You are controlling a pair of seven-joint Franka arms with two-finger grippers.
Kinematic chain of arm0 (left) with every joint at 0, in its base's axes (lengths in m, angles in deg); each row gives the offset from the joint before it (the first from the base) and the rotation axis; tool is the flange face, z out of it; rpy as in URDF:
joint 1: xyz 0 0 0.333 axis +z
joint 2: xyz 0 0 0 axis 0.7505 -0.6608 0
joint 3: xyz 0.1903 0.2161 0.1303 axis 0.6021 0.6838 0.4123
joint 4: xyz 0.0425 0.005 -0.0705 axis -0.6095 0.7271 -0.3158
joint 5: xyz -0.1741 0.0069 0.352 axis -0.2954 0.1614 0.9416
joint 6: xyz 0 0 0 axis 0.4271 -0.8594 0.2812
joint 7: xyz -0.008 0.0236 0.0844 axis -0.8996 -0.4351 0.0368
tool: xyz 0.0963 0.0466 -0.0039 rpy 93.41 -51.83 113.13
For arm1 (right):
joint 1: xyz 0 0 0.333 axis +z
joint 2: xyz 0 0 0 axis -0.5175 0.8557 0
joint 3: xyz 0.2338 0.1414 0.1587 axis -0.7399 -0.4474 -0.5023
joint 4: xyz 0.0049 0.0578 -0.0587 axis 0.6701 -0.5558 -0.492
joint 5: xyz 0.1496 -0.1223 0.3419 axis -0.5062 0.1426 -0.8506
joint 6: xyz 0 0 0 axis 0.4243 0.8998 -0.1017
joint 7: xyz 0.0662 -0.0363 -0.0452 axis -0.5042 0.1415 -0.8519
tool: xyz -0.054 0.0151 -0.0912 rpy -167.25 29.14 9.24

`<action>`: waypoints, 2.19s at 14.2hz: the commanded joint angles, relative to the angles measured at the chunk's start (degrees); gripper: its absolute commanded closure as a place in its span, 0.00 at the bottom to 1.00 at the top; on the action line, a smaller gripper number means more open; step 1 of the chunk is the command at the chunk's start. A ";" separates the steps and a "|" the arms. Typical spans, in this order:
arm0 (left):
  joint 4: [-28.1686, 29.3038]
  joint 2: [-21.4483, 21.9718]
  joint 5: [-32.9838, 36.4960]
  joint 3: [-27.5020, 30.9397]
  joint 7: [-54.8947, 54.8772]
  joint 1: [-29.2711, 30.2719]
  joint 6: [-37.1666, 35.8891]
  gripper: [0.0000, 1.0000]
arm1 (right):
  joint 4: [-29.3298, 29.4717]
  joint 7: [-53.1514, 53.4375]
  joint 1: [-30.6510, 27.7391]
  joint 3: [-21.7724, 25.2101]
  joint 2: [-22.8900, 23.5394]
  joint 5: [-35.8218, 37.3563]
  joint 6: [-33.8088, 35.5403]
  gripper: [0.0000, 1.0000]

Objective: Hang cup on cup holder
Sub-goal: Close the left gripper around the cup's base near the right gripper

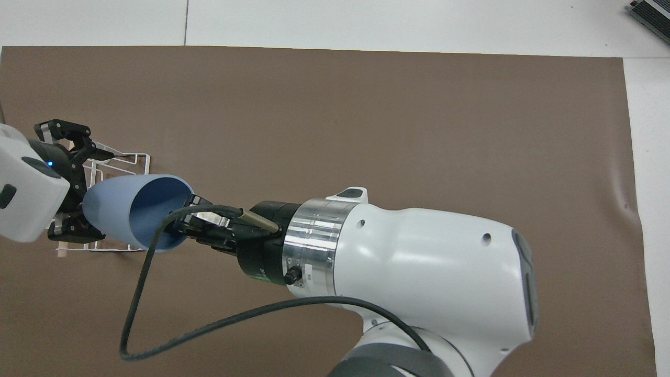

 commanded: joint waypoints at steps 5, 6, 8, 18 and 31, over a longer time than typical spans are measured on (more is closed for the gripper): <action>-0.71 2.11 -8.59 -0.19 -2.69 1.67 -4.81 0.00 | -2.61 -1.46 -0.70 -0.37 -0.66 -1.72 0.27 1.00; -0.79 2.11 -8.95 -0.45 -2.78 1.24 -4.72 0.00 | -3.14 -1.99 -0.70 -0.37 -0.57 -1.72 0.27 1.00; -1.23 2.20 -10.18 -0.98 -2.95 0.88 -4.72 0.00 | -3.85 -2.79 -0.53 -0.37 -0.48 -1.72 0.01 1.00; -1.32 3.87 -17.48 -3.62 -2.78 0.71 -4.98 0.00 | -3.76 -2.70 -0.52 -0.37 -0.48 -1.72 0.01 1.00; -1.15 5.72 -17.83 -3.71 -4.63 1.14 -5.86 1.00 | -3.76 -2.70 -0.44 -0.37 -0.39 -1.72 -0.25 1.00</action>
